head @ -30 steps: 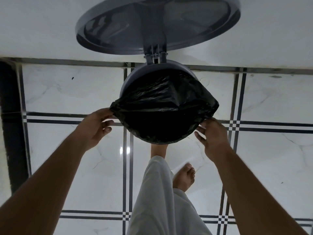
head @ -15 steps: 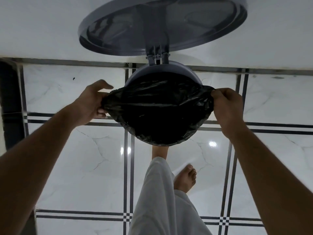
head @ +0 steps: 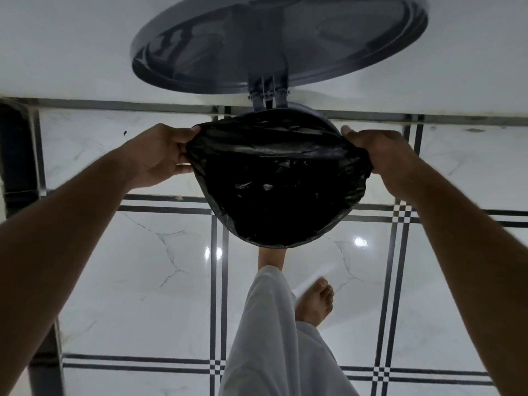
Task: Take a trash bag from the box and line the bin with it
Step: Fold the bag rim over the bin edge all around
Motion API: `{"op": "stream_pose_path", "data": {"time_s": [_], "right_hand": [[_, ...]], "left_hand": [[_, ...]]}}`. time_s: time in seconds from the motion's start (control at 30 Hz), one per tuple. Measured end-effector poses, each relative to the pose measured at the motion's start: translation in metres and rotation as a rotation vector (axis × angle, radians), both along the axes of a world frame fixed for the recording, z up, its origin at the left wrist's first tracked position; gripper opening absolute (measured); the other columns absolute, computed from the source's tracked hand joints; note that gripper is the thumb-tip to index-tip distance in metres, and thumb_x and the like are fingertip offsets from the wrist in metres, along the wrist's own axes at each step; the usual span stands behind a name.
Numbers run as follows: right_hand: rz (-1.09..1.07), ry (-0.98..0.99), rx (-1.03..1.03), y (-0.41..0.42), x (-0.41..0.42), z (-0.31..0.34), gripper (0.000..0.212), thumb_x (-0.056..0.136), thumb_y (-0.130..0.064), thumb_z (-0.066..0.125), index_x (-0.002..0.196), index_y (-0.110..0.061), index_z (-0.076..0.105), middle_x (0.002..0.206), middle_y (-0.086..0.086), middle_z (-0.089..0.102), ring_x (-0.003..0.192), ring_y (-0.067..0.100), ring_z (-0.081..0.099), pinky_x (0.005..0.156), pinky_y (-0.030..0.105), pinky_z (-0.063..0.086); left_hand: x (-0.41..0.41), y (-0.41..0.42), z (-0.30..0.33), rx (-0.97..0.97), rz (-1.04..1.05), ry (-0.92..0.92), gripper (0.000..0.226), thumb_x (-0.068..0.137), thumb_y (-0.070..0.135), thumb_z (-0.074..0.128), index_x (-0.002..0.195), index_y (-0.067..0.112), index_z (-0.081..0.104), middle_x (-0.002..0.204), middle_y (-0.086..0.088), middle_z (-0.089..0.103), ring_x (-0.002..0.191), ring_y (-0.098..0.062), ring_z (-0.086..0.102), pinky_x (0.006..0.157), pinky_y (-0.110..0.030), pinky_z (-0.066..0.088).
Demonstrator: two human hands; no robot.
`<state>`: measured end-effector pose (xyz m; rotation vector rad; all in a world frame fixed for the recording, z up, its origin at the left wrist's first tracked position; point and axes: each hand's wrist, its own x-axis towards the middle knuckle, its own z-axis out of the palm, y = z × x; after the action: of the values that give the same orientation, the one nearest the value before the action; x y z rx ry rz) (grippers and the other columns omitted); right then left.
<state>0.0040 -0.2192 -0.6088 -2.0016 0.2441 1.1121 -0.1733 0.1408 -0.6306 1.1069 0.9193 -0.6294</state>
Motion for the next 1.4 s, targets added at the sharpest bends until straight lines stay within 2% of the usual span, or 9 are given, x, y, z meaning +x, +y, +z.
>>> {"op": "stream_pose_path", "data": {"time_s": [0.23, 0.33, 0.43, 0.53, 0.73, 0.97, 1.23, 1.3, 1.4], "right_hand": [[-0.172, 0.098, 0.152, 0.001, 0.013, -0.026, 0.073, 0.074, -0.067, 0.090, 0.113, -0.005, 0.085, 0.115, 0.013, 0.085, 0.114, 0.036, 0.081, 0.117, 0.052, 0.056], [-0.139, 0.032, 0.157, 0.003, 0.012, -0.027, 0.047, 0.084, -0.049, 0.087, 0.104, -0.007, 0.086, 0.108, 0.011, 0.085, 0.103, 0.032, 0.082, 0.101, 0.046, 0.061], [-0.036, -0.114, 0.038, 0.005, 0.008, -0.032, 0.016, 0.099, -0.032, 0.082, 0.088, -0.021, 0.085, 0.088, -0.001, 0.083, 0.084, 0.016, 0.078, 0.089, 0.033, 0.062], [0.082, -0.291, -0.081, 0.007, 0.003, -0.036, 0.030, 0.105, -0.035, 0.075, 0.076, -0.030, 0.077, 0.075, -0.013, 0.075, 0.066, 0.002, 0.067, 0.077, 0.022, 0.052], [-0.014, -0.485, -0.068, 0.016, 0.004, -0.046, 0.029, 0.105, -0.045, 0.069, 0.089, -0.022, 0.074, 0.081, -0.013, 0.069, 0.082, 0.009, 0.065, 0.085, 0.029, 0.052], [-0.074, -0.262, -0.062, 0.031, 0.014, -0.055, 0.056, 0.112, -0.046, 0.061, 0.101, 0.008, 0.072, 0.084, 0.006, 0.064, 0.079, 0.018, 0.061, 0.078, 0.031, 0.050], [-0.224, -0.049, -0.047, 0.048, 0.014, -0.067, 0.049, 0.112, -0.051, 0.057, 0.093, -0.008, 0.072, 0.092, 0.005, 0.065, 0.090, 0.022, 0.072, 0.088, 0.035, 0.057], [-0.250, 0.016, -0.073, 0.052, 0.016, -0.068, 0.052, 0.112, -0.051, 0.059, 0.094, -0.004, 0.073, 0.105, 0.002, 0.076, 0.106, 0.028, 0.078, 0.100, 0.040, 0.062], [-0.257, 0.154, -0.039, 0.052, 0.021, -0.063, 0.037, 0.110, -0.049, 0.066, 0.108, -0.014, 0.078, 0.115, 0.007, 0.080, 0.100, 0.022, 0.078, 0.083, 0.034, 0.065]], "left_hand": [[0.016, -0.009, -0.002, -0.015, 0.077, 0.016, 0.046, 0.104, 0.025, 0.053, 0.137, 0.000, 0.071, 0.107, -0.005, 0.071, 0.100, -0.023, 0.068, 0.102, -0.043, 0.049], [0.019, -0.011, -0.004, -0.015, 0.081, -0.006, 0.027, 0.104, 0.030, 0.059, 0.110, 0.010, 0.077, 0.100, -0.001, 0.069, 0.096, -0.021, 0.066, 0.101, -0.044, 0.047], [0.017, -0.011, -0.011, 0.003, 0.037, -0.038, 0.045, 0.107, 0.038, 0.061, 0.133, 0.003, 0.073, 0.108, -0.001, 0.070, 0.104, -0.020, 0.067, 0.105, -0.044, 0.046], [0.018, -0.013, -0.012, 0.054, -0.024, -0.085, 0.050, 0.107, 0.038, 0.062, 0.143, 0.003, 0.067, 0.112, 0.001, 0.072, 0.104, -0.017, 0.067, 0.101, -0.040, 0.047], [0.034, -0.024, -0.023, 0.269, -0.036, -0.148, 0.012, 0.108, 0.033, 0.068, 0.102, 0.022, 0.071, 0.096, 0.005, 0.071, 0.091, -0.011, 0.068, 0.079, -0.030, 0.054], [0.047, -0.032, -0.032, 0.318, -0.018, -0.123, 0.018, 0.106, 0.026, 0.068, 0.089, 0.019, 0.068, 0.085, 0.002, 0.064, 0.081, -0.014, 0.061, 0.067, -0.026, 0.051], [0.051, -0.037, -0.029, 0.366, -0.010, -0.080, 0.026, 0.109, 0.026, 0.067, 0.099, 0.004, 0.077, 0.095, -0.006, 0.074, 0.091, -0.020, 0.069, 0.087, -0.035, 0.057], [0.054, -0.035, -0.029, 0.367, -0.042, -0.064, 0.021, 0.110, 0.018, 0.065, 0.094, 0.006, 0.074, 0.092, -0.007, 0.069, 0.085, -0.020, 0.067, 0.080, -0.031, 0.056], [0.060, -0.035, -0.033, 0.347, -0.112, -0.010, 0.027, 0.112, 0.014, 0.061, 0.087, 0.015, 0.072, 0.081, 0.002, 0.068, 0.071, -0.009, 0.066, 0.061, -0.020, 0.054]]}}
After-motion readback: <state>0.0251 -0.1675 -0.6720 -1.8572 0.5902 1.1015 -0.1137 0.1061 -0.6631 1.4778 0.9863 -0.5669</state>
